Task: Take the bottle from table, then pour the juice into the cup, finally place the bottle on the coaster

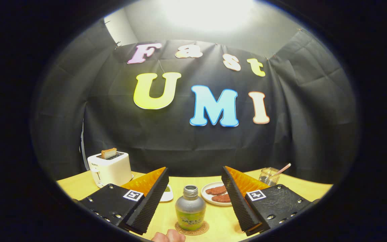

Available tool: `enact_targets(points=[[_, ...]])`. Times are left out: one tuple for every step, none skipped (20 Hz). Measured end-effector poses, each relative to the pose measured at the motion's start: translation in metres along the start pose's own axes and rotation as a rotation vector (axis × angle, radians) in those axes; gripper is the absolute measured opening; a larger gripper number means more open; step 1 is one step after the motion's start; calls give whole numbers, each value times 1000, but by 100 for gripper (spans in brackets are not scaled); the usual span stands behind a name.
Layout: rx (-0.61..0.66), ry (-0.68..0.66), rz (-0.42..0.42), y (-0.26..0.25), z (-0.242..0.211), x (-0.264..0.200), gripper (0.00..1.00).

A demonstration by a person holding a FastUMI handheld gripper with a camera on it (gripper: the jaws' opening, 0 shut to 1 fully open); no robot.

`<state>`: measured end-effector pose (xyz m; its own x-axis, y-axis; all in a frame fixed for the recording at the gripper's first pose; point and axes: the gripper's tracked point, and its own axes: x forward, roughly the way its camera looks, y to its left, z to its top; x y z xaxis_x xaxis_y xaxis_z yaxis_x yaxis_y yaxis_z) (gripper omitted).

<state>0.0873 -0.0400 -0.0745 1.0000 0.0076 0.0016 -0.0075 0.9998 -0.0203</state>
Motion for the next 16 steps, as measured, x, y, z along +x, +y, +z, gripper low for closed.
enact_targets(points=[[-7,-3,9,0,9,-5,96],[-9,-3,23,5,20,-9,96],[-9,-2,34,8,33,-13,96],[-9,-5,42,11,47,-19,96],[-12,-6,49,13,60,-23,96],[-18,-6,55,16,73,-27,96],[-20,-12,63,19,86,-31,96],[-25,-14,64,20,96,-34,96],[-22,-15,67,20,106,-37,96],[-12,-16,72,19,114,-39,96],[9,-22,87,20,122,-40,96],[26,-31,106,20,129,-44,96],[33,-43,119,17,132,-46,96],[23,-41,120,9,131,-47,96],[5,-26,114,1,125,-48,96],[-9,-8,107,-7,117,-48,96]])
